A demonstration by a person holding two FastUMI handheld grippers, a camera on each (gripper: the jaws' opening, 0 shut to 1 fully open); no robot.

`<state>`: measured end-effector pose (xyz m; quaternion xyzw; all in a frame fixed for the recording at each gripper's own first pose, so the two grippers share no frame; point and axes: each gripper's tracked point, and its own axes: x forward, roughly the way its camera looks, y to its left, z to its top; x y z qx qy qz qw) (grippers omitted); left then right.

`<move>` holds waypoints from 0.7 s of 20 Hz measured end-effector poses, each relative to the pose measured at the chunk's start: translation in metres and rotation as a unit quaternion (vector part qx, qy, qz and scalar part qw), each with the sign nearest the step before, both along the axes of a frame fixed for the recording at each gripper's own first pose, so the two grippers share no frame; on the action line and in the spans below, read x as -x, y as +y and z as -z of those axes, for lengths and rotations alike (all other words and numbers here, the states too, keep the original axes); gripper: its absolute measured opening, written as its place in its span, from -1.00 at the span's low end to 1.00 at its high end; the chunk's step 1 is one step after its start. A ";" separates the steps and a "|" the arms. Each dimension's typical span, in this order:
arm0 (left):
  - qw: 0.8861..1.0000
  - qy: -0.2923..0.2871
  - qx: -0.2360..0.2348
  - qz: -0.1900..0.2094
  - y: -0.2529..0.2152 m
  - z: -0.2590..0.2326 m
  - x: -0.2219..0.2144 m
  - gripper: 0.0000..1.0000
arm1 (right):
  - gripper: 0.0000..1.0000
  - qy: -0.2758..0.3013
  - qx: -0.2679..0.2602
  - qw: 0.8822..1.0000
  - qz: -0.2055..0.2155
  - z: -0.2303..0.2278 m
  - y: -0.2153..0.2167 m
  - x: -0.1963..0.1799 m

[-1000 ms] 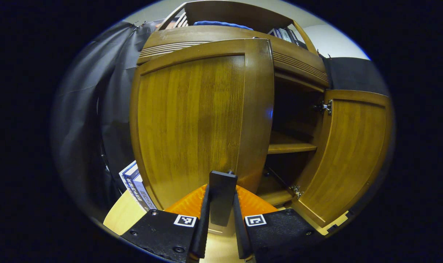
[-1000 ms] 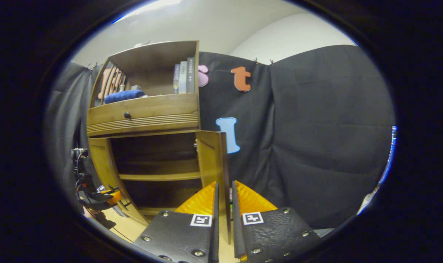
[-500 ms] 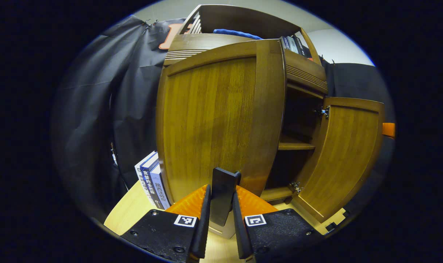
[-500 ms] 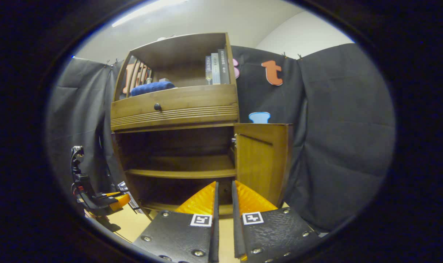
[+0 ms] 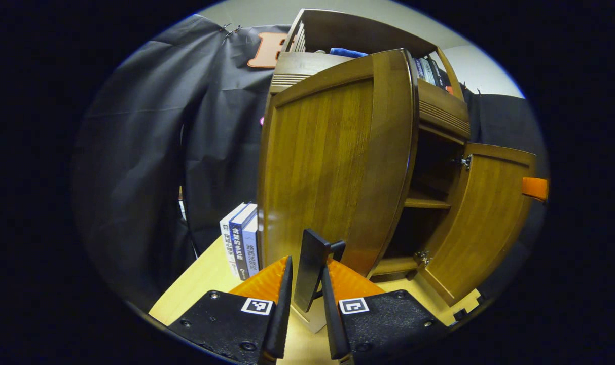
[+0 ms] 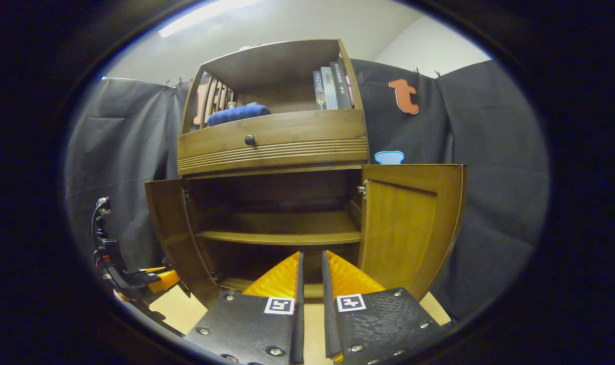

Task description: Open the right door of the double-door shoe cabinet with the right hand, and open the left door with the left hand.

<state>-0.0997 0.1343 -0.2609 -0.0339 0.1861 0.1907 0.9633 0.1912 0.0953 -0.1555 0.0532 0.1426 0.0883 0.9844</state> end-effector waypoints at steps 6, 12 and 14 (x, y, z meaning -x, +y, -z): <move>1.000 -0.001 -0.012 -0.027 0.025 -0.009 0.022 -0.42 | -0.67 0.003 -0.017 0.999 -0.029 0.002 0.028 -0.002; 0.998 -0.003 -0.019 -0.068 0.058 -0.015 0.048 -0.50 | -0.68 0.009 -0.017 0.998 -0.062 0.007 0.056 -0.003; 0.997 -0.003 -0.020 -0.079 0.067 -0.017 0.054 -0.50 | -0.68 0.009 -0.016 0.997 -0.070 0.008 0.062 -0.005</move>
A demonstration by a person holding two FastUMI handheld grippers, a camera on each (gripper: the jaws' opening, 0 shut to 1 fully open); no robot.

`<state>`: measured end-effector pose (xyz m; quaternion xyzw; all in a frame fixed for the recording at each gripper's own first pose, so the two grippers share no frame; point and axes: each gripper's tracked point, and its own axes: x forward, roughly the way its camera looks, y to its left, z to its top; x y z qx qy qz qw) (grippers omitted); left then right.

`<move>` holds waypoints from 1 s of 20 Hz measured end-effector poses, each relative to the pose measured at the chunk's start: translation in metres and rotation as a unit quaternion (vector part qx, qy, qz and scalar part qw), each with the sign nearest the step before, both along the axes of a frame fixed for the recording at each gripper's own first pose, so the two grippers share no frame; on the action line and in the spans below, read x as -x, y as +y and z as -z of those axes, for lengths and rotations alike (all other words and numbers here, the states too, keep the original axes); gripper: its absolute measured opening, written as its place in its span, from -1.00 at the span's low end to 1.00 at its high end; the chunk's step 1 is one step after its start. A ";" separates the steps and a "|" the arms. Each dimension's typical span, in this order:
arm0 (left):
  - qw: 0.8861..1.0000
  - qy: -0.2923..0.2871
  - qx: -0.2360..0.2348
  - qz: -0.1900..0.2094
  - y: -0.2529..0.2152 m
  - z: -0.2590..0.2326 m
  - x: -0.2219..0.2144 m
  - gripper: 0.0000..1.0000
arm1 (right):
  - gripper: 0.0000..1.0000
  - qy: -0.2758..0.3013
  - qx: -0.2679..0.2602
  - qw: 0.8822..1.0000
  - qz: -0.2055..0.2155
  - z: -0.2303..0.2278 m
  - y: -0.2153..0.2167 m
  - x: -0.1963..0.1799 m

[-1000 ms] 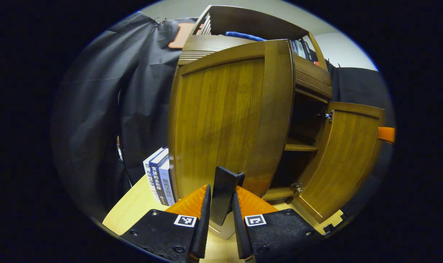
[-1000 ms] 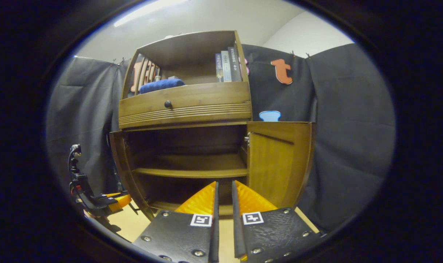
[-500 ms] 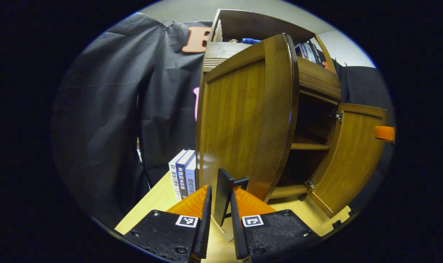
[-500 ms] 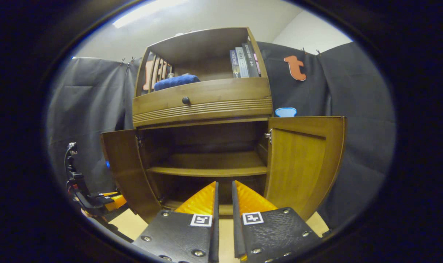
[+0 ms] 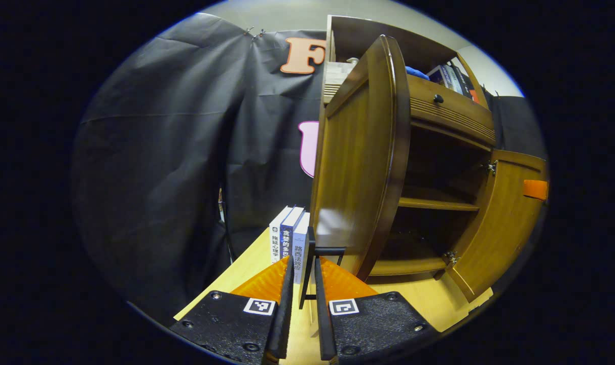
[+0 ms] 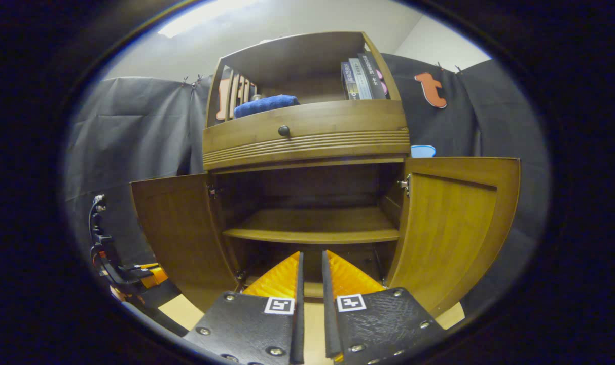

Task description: Open the right door of the double-door shoe cabinet with the right hand, and open the left door with the left hand.

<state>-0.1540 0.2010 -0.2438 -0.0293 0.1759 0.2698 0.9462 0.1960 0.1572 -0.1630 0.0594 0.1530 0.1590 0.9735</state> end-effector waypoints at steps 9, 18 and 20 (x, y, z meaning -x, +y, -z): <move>1.000 -0.005 -0.013 -0.015 0.012 -0.011 0.019 -0.65 | -0.67 0.005 -0.004 1.000 -0.017 0.006 0.015 -0.001; 0.998 -0.017 -0.016 -0.066 0.027 -0.027 0.047 -0.54 | -0.68 0.009 -0.011 0.999 -0.039 0.011 0.028 0.001; 0.997 -0.036 -0.010 -0.064 0.020 -0.038 0.047 -0.51 | -0.68 0.009 -0.011 0.999 -0.041 0.011 0.028 0.001</move>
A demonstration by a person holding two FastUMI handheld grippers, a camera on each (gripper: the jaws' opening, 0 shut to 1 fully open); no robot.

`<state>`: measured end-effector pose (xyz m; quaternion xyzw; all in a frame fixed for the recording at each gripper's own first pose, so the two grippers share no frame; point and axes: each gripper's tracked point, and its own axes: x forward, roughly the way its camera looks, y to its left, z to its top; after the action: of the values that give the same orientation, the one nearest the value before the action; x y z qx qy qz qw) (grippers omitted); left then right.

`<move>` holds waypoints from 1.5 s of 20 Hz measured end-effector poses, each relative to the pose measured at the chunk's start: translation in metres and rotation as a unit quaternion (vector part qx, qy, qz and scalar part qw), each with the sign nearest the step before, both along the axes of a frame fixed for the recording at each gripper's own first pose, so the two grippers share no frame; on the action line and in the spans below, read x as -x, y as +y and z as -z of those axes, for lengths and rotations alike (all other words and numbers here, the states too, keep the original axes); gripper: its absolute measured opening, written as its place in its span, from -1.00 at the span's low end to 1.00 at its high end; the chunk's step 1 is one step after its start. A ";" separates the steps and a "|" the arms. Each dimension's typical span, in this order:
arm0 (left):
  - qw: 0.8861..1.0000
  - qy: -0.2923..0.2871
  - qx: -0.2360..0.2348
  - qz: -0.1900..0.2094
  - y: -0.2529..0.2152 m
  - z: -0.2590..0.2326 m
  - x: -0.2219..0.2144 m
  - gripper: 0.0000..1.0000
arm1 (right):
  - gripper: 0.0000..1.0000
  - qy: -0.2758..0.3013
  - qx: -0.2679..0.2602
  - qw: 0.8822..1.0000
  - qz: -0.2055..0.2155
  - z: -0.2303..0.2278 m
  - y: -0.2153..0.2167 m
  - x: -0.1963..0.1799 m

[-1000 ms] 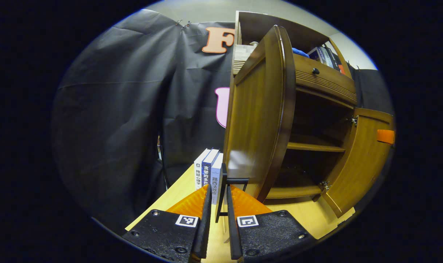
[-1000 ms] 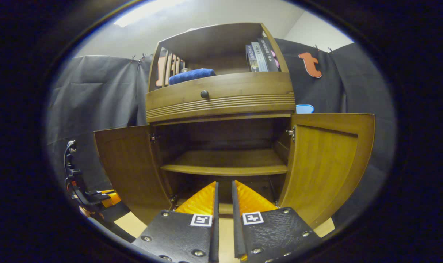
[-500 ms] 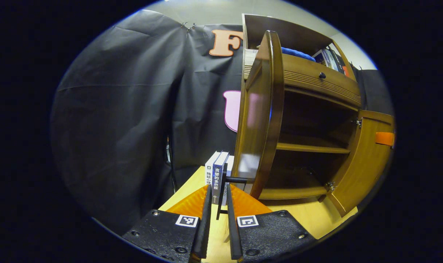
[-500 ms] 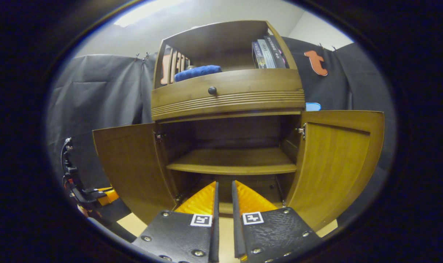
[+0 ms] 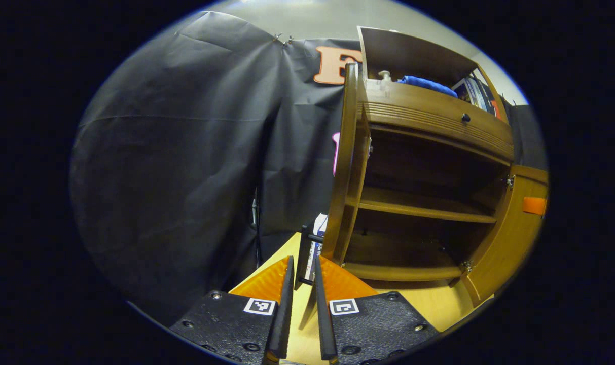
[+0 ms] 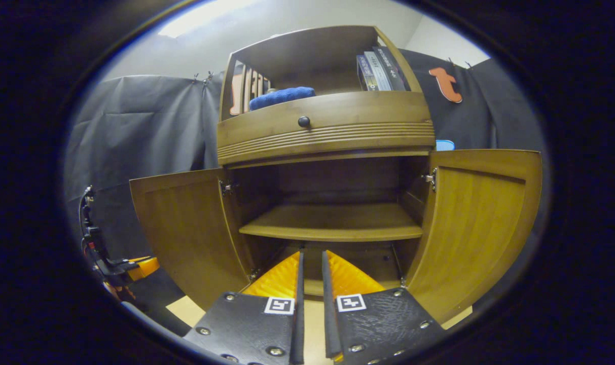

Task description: Open the right door of the double-door shoe cabinet with the right hand, and open the left door with the left hand.

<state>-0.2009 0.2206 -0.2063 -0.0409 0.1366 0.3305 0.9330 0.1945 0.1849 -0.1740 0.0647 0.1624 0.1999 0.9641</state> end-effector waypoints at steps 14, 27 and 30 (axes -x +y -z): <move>0.985 -0.102 -0.054 0.125 -0.088 -0.115 -0.101 -0.51 | -0.67 -0.046 0.012 0.998 0.052 -0.041 -0.046 0.000; 0.961 -0.127 -0.066 0.235 -0.179 -0.172 -0.170 -0.51 | -0.68 -0.139 0.015 0.986 0.087 -0.129 -0.048 -0.004; 0.959 -0.131 -0.071 0.243 -0.185 -0.174 -0.173 -0.51 | -0.67 -0.142 0.008 0.985 0.093 -0.132 -0.047 -0.003</move>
<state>-0.0274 0.0356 -0.0319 0.0166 -0.0042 0.0946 0.9954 0.1974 0.1383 -0.0424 0.0424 0.0186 0.1156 0.9922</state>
